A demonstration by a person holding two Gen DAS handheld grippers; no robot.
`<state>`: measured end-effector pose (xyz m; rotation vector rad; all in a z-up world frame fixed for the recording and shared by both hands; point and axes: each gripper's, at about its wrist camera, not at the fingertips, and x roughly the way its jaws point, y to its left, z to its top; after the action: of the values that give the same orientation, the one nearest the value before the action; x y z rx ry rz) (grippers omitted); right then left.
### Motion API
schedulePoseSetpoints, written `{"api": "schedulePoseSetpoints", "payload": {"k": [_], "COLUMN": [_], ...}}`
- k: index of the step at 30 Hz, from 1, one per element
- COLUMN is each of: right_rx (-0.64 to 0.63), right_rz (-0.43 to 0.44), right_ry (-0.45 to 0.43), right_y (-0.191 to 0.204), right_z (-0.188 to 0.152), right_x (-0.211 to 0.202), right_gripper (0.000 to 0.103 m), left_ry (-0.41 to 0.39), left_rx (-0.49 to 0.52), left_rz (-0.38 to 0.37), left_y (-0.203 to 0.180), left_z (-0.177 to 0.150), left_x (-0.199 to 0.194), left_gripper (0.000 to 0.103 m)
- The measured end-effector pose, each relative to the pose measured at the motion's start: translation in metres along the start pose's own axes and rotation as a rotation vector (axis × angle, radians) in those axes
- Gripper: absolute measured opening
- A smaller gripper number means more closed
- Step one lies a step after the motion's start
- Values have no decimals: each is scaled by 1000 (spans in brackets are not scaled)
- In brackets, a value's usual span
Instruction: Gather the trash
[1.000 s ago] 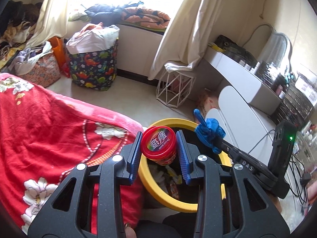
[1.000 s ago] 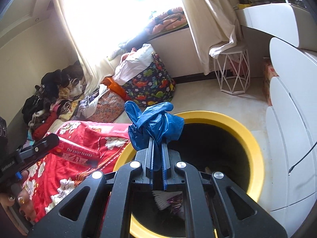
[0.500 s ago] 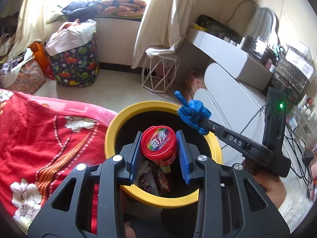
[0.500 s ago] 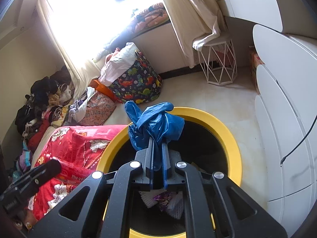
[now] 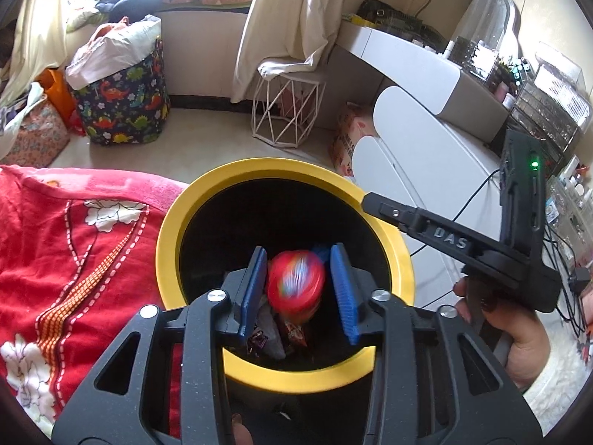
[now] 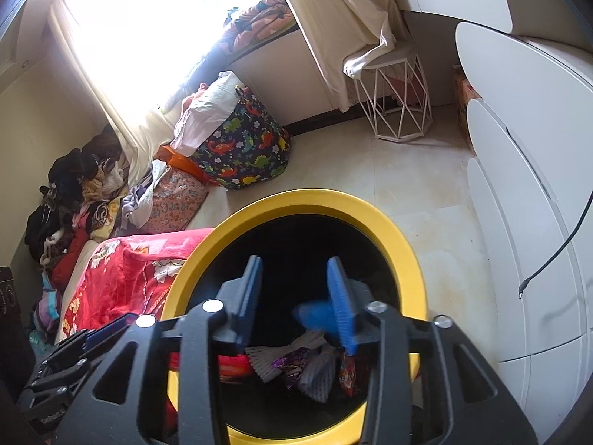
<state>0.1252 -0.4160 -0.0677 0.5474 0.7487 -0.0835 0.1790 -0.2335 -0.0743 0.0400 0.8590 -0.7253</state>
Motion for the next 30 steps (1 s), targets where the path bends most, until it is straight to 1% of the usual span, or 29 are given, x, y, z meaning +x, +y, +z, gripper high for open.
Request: {"api": "schedulePoseSetpoints", "payload": {"k": [1,3,4,5,6,7,8,9,10,12,13,21,24,30], "right_rx": [5,10,9,8,7,6,7,7,8,9,9,-39,-67,-118], "right_rz": [-3,-7,-10,-13,-17,-20,-22,-22,-22,-24,-24,-32,-29,-31], "right_ry": [-1,-2,-2,-3,-5,-7,-10,-16,-21,-32,-37,-62,-74,-90], "right_y": [-2,-5,-6,-7,-9,-9,-10,-10,-11,-11,-11,3,12,32], "right_z": [0,0,0,0,0,0,0,0,0,1,1,-3,-6,-12], "right_x": [-1,-2,-3,-4,-5,-7,-9,-10,-12,-16,-17,-31,-37,-44], "right_gripper": [44,47,48,51,54,56,61,66,68,76,78,93,96,96], "left_ry": [3,6,7,7,7,5,3,3,0,-6,-9,-35,-47,-76], "left_rx": [-3,-12,-13,-12,-11,-10,-9,-10,-12,-18,-20,-73,-102,-151], "left_rz": [4,10,19,29,41,48,56,64,75,83,93,174,201,255], "left_y": [0,1,1,1,1,1,2,2,3,5,6,20,28,43], "left_z": [0,1,2,2,2,2,2,3,3,3,3,0,-4,-10], "left_x": [1,2,3,3,3,2,1,0,-1,-5,-7,-25,-35,-56], "left_gripper": [46,53,60,63,70,73,75,81,86,88,92,92,92,92]}}
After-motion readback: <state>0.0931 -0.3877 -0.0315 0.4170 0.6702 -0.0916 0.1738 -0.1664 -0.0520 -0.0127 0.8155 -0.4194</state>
